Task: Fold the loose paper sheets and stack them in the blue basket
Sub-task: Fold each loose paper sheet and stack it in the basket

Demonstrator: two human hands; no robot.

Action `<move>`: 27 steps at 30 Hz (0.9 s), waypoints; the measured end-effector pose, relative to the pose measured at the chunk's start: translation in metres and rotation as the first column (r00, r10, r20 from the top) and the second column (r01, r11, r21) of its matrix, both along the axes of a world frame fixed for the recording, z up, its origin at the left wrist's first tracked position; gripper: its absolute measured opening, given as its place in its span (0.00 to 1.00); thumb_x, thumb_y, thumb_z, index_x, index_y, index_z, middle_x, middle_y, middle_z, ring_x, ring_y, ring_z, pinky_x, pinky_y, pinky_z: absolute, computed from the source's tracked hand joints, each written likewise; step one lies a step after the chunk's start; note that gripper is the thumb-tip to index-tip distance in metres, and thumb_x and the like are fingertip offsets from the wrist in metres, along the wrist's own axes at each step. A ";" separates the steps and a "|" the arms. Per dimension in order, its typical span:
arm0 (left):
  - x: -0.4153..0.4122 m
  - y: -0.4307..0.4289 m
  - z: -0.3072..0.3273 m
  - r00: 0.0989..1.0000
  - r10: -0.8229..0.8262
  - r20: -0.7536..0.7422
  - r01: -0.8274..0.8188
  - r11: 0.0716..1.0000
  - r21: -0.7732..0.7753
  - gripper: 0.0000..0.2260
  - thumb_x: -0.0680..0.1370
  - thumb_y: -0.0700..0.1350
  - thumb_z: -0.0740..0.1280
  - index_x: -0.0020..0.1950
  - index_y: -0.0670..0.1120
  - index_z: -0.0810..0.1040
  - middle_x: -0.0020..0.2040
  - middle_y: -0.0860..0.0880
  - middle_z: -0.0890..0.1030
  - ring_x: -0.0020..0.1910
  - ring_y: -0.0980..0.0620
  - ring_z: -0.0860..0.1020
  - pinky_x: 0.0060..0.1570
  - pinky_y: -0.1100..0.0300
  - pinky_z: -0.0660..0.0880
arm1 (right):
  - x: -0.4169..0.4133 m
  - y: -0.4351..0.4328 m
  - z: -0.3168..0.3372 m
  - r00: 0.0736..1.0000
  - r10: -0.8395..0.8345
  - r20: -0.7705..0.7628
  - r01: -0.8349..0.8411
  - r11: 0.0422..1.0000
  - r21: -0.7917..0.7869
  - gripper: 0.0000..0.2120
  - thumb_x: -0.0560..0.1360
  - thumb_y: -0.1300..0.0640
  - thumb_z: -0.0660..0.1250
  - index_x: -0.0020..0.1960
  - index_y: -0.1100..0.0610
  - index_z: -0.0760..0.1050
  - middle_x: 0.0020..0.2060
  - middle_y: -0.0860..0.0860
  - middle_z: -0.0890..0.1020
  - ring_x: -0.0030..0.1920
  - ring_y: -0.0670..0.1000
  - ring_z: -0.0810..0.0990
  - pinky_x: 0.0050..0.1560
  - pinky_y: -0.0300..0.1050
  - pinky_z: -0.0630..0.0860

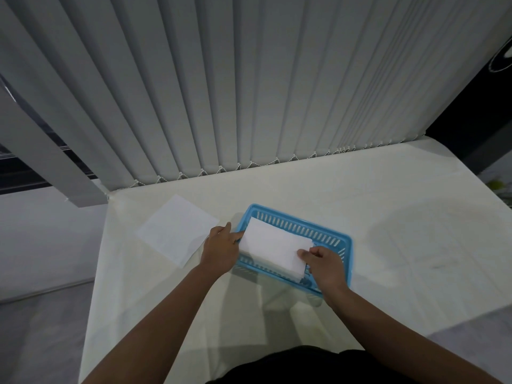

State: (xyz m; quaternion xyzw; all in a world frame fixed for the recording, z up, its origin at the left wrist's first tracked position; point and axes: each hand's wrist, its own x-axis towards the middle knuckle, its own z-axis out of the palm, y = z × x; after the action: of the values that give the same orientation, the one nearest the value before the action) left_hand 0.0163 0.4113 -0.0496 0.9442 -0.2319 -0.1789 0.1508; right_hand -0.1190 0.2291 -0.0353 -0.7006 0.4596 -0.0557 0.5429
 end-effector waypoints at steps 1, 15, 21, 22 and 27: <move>0.000 0.000 0.001 1.000 0.002 0.003 -0.002 1.000 -0.007 0.20 0.81 0.41 0.52 0.71 0.52 0.69 0.74 0.46 0.65 0.71 0.45 0.62 0.67 0.53 0.67 | -0.001 -0.001 -0.002 1.000 0.001 -0.019 -0.001 1.000 -0.019 0.08 0.72 0.53 0.72 0.41 0.56 0.76 0.38 0.51 0.79 0.39 0.51 0.77 0.42 0.44 0.71; -0.013 -0.020 -0.014 0.929 -0.352 0.118 0.339 0.934 0.116 0.41 0.68 0.66 0.27 0.78 0.51 0.43 0.80 0.48 0.43 0.79 0.48 0.41 0.75 0.45 0.40 | -0.004 0.012 -0.032 0.673 0.481 -0.562 -0.737 0.375 -0.562 0.39 0.73 0.32 0.32 0.78 0.52 0.42 0.79 0.50 0.44 0.78 0.54 0.41 0.72 0.56 0.30; -0.012 -0.016 -0.021 0.907 -0.399 0.131 0.367 0.905 0.215 0.41 0.69 0.70 0.31 0.78 0.49 0.38 0.79 0.47 0.39 0.78 0.47 0.39 0.73 0.41 0.34 | -0.013 0.007 -0.040 0.628 0.473 -0.618 -0.778 0.365 -0.511 0.40 0.72 0.30 0.31 0.78 0.51 0.35 0.78 0.49 0.39 0.78 0.53 0.37 0.72 0.58 0.31; -0.012 -0.017 -0.020 0.903 -0.406 0.137 0.370 0.900 0.231 0.42 0.69 0.71 0.32 0.78 0.49 0.38 0.79 0.47 0.39 0.78 0.46 0.39 0.72 0.41 0.33 | -0.013 0.006 -0.041 0.631 0.470 -0.617 -0.776 0.370 -0.511 0.42 0.70 0.30 0.29 0.77 0.52 0.35 0.78 0.49 0.38 0.78 0.53 0.37 0.72 0.58 0.31; -0.010 -0.013 -0.017 0.918 -0.370 0.146 0.327 0.911 0.251 0.46 0.66 0.74 0.32 0.78 0.48 0.39 0.79 0.46 0.39 0.78 0.47 0.37 0.72 0.40 0.32 | -0.016 0.004 -0.041 0.619 0.469 -0.630 -0.785 0.352 -0.510 0.45 0.68 0.28 0.27 0.78 0.54 0.37 0.74 0.49 0.35 0.78 0.56 0.40 0.70 0.57 0.27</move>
State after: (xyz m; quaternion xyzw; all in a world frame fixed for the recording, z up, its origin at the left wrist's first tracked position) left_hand 0.0062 0.3987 -0.0666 0.9109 -0.3892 -0.1365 -0.0126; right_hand -0.1347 0.2335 -0.0760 -0.9751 0.1738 0.1129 0.0788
